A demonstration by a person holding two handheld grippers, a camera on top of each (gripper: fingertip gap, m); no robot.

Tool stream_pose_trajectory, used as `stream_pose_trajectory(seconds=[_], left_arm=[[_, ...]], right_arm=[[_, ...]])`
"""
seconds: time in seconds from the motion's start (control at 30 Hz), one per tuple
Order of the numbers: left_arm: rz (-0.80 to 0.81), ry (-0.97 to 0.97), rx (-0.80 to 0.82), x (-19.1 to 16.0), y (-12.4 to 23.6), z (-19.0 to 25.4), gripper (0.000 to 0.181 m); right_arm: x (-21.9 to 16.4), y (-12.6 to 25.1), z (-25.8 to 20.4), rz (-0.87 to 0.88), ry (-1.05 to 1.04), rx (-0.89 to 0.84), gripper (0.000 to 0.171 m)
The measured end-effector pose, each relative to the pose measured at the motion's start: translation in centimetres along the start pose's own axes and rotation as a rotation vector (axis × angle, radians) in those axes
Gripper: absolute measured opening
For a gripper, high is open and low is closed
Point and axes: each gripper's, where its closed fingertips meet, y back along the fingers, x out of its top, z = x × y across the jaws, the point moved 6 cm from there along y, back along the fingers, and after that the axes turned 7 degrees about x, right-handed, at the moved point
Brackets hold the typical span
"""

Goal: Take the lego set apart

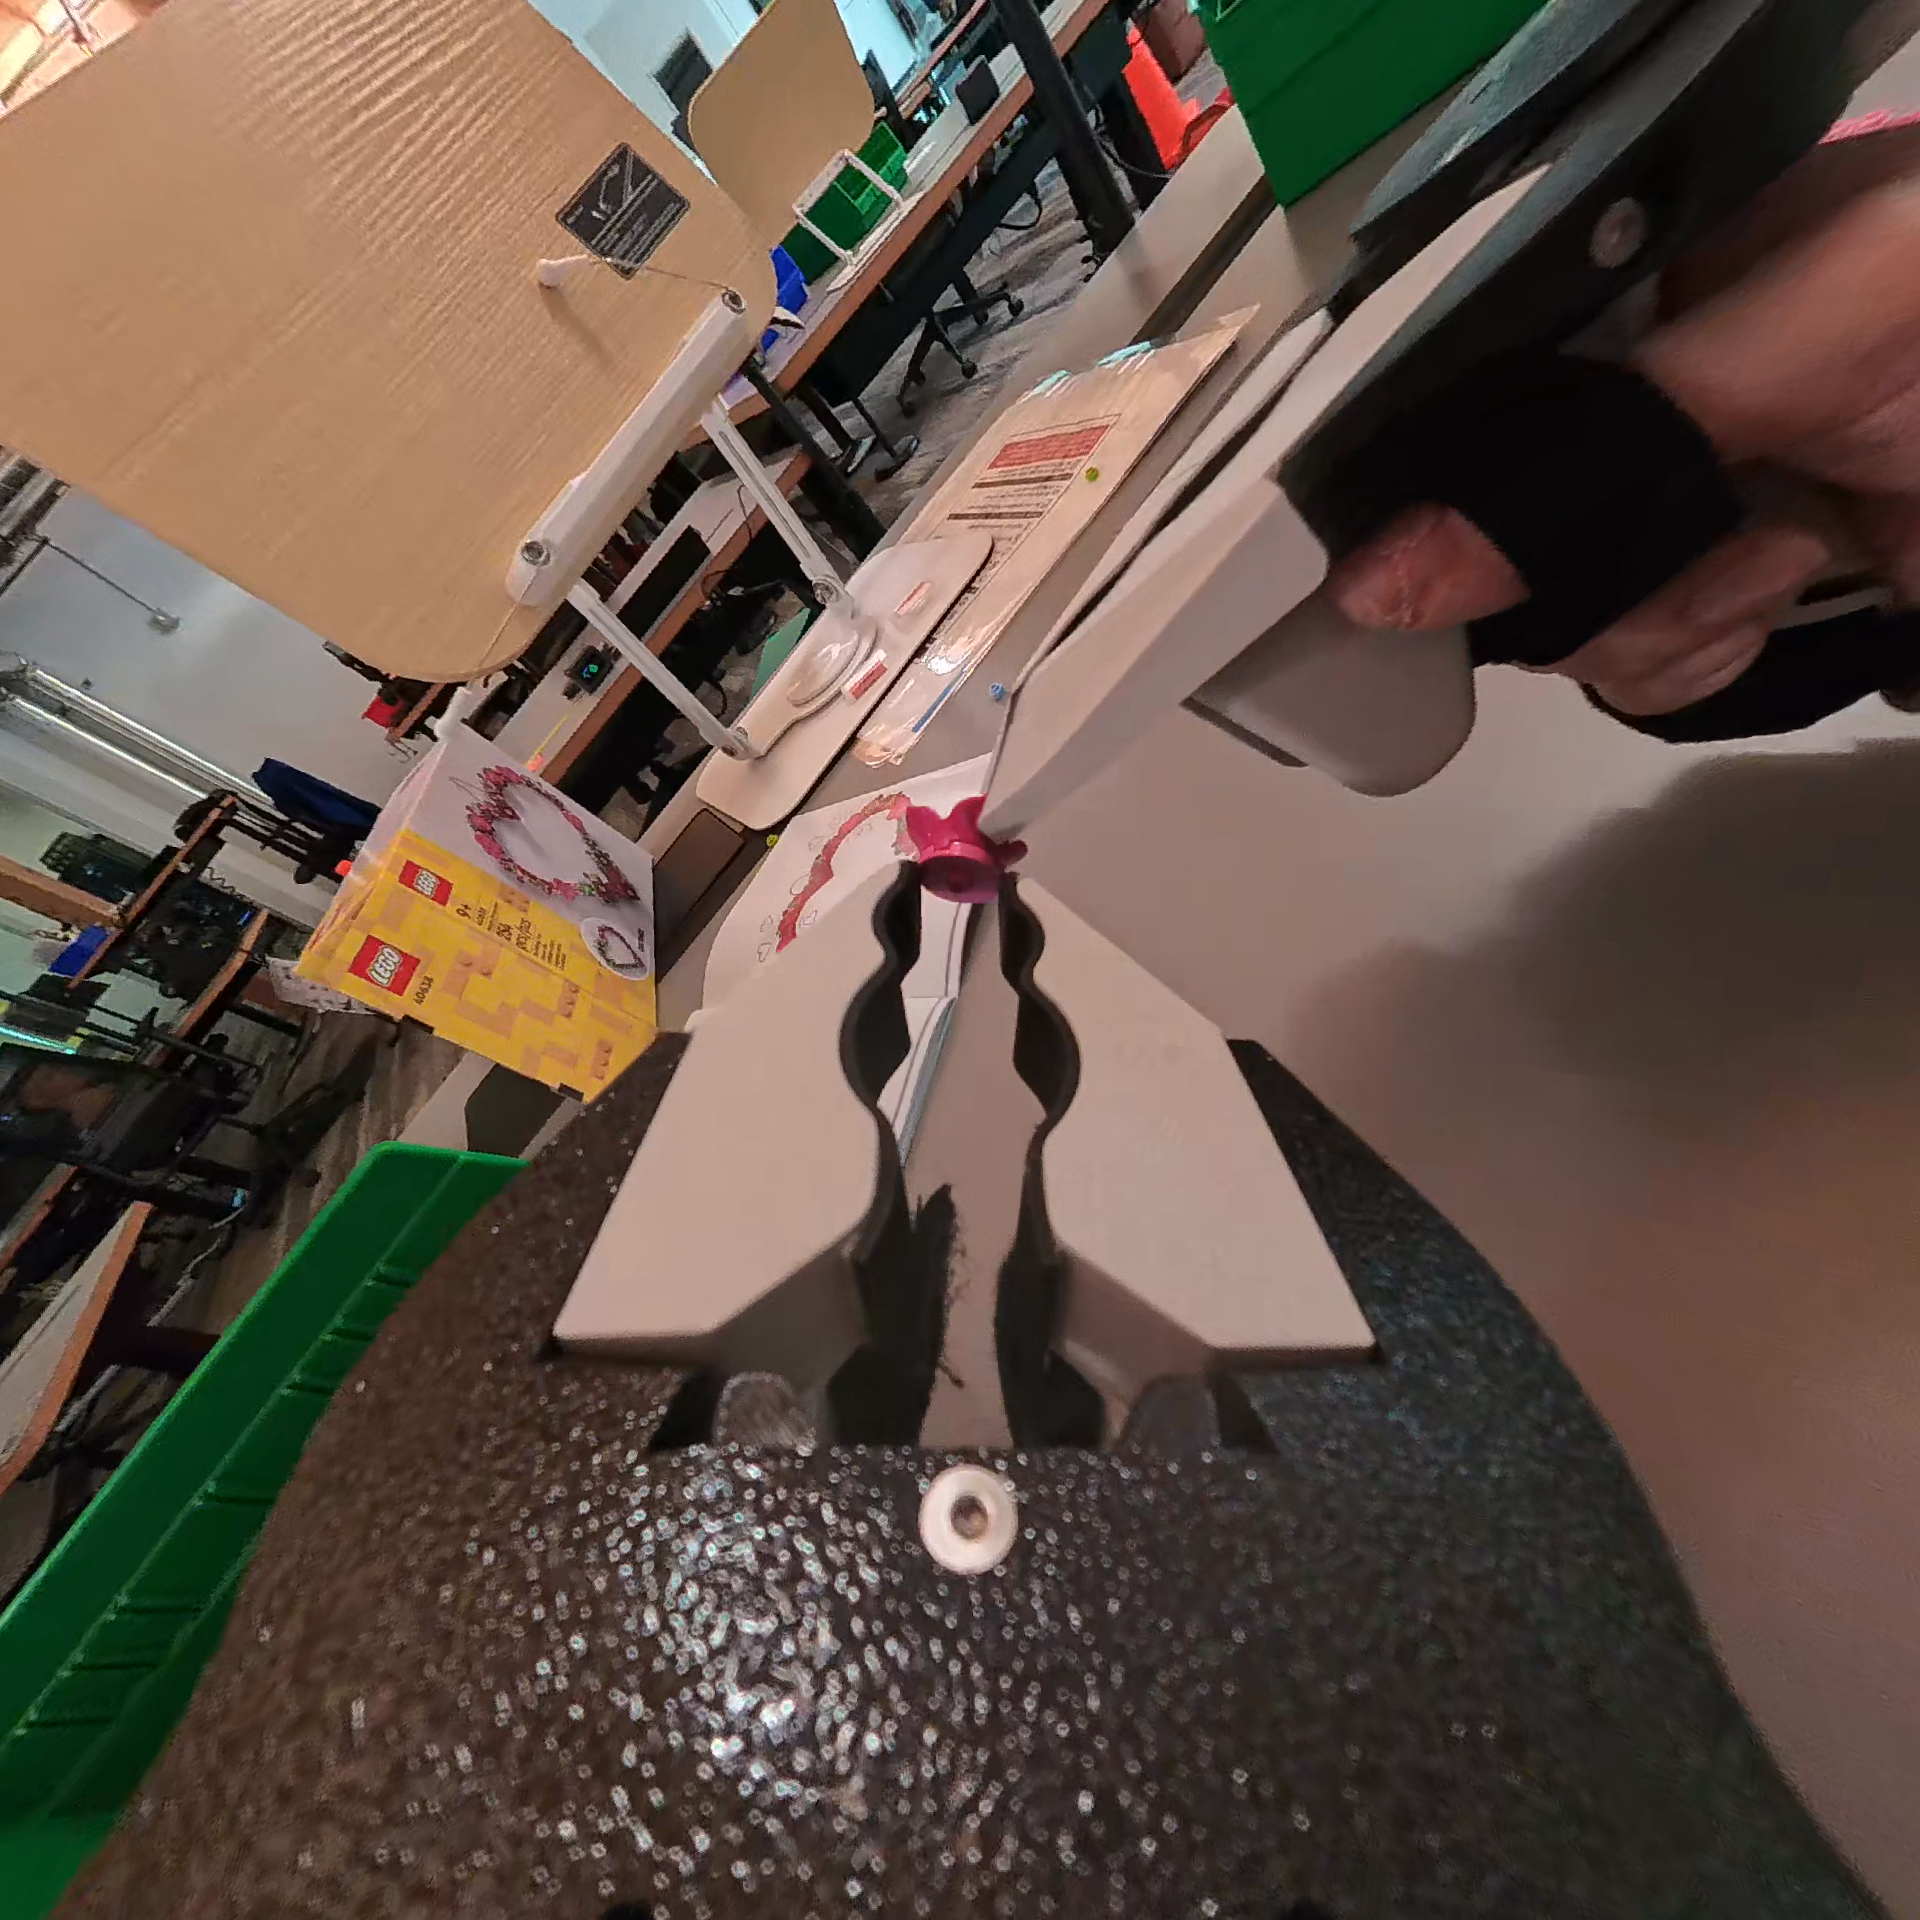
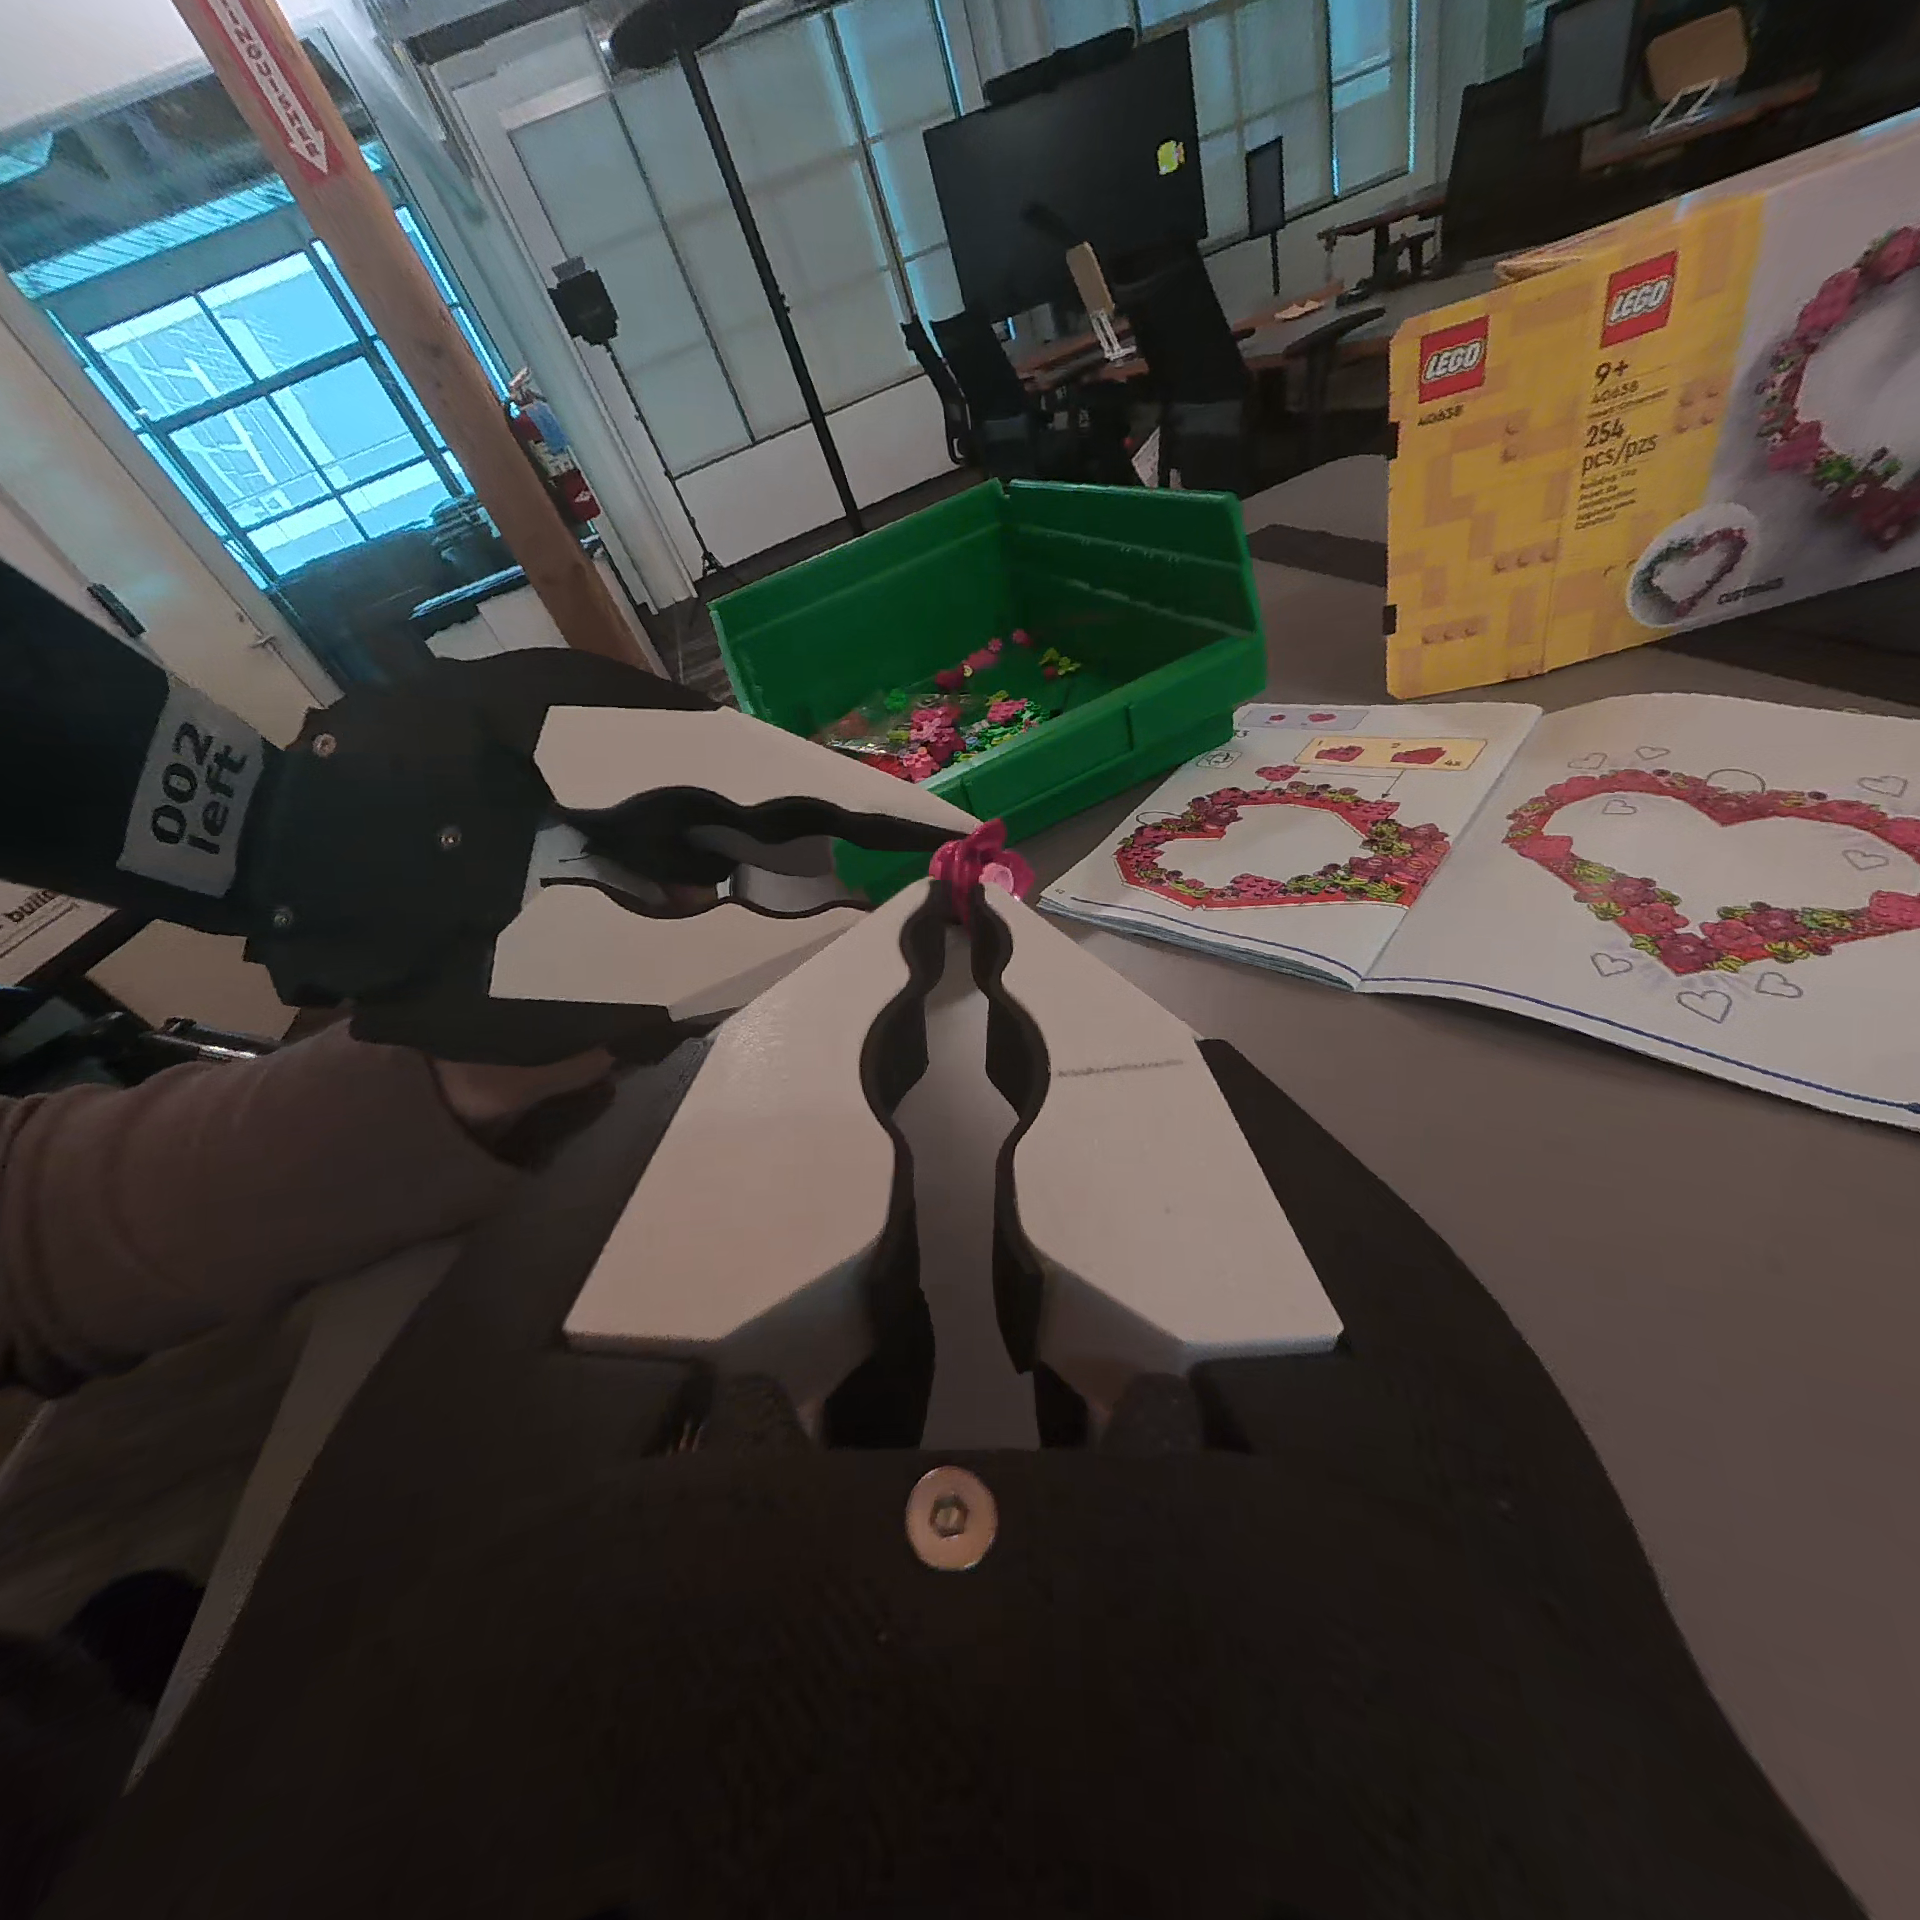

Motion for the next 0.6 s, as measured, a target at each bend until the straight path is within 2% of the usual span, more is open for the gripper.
stream_pose_trajectory(seconds=[0.3,0.4,0.5,0.6], left_arm=[[-0.025,-0.016,-0.016,-1.3,-0.3,0.3,0.011],[-0.006,0.006,-0.011,-1.5,0.3,-0.1,0.011],[-0.014,0.066,-0.027,-2.3,0.5,-0.4,0.011],[0.021,0.083,-0.044,-1.9,0.4,-0.3,0.01]], right_arm=[[-0.9,-0.4,0.2,-0.116,0.125,-0.152,0.0],[-0.8,1.0,2.0,-0.129,0.162,-0.301,0.0],[0.0,2.5,2.8,-0.036,0.051,-0.249,0.0],[0.4,2.0,1.7,0.036,-0.062,-0.053,0.0]])
